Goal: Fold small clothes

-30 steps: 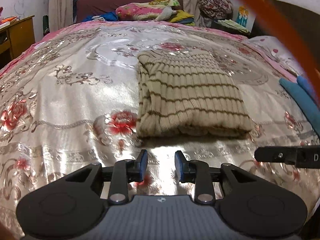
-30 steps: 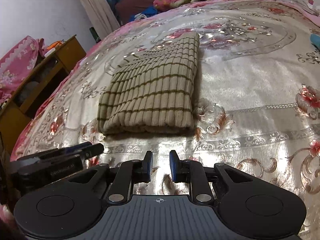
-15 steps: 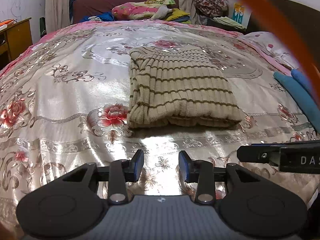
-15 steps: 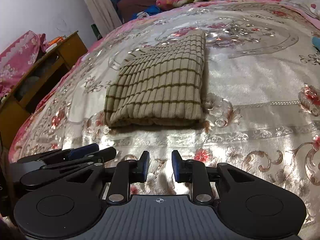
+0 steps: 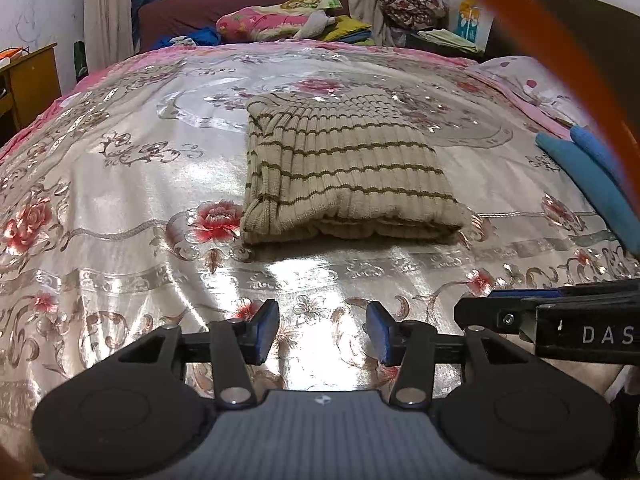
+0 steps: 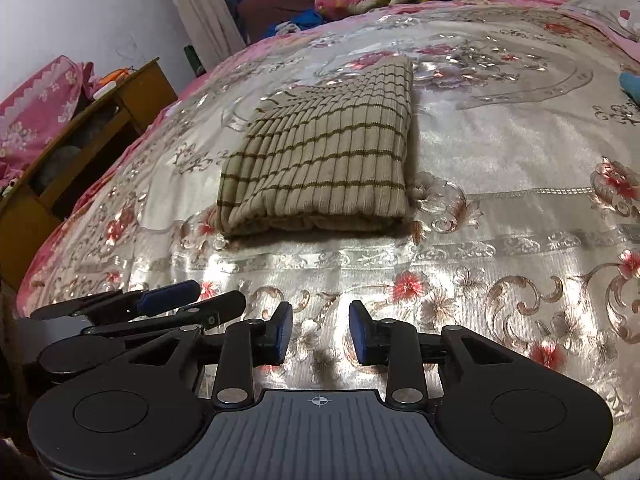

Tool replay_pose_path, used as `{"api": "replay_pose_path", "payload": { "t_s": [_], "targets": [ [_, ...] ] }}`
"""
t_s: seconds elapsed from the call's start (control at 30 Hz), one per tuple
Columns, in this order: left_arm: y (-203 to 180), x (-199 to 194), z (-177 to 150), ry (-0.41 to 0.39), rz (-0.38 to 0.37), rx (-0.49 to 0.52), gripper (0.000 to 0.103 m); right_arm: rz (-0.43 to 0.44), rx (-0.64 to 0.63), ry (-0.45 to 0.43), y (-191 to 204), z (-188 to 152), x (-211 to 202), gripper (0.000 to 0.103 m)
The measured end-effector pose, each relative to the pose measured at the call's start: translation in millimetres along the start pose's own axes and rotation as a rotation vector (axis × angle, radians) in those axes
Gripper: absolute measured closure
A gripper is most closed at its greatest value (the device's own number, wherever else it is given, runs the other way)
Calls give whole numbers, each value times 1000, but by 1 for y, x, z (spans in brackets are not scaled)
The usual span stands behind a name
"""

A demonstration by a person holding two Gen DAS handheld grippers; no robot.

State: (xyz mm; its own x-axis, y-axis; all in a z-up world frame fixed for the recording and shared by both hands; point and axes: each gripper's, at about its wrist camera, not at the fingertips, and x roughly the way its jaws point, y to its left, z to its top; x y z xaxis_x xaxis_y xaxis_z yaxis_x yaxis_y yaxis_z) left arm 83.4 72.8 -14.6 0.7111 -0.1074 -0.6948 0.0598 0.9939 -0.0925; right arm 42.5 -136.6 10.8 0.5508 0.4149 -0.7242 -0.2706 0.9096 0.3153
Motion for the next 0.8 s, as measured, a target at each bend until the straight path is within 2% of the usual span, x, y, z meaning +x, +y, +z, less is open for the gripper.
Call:
{"api": "replay_pose_path", "payload": {
  "t_s": [0.57, 0.8],
  "targets": [
    [-13, -9, -12, 0, 18, 19, 30, -28, 10, -9, -5, -17, -8, 66],
    [-17, -11, -15, -1, 40, 27, 27, -39, 16, -7, -7, -23, -8, 65]
  ]
}}
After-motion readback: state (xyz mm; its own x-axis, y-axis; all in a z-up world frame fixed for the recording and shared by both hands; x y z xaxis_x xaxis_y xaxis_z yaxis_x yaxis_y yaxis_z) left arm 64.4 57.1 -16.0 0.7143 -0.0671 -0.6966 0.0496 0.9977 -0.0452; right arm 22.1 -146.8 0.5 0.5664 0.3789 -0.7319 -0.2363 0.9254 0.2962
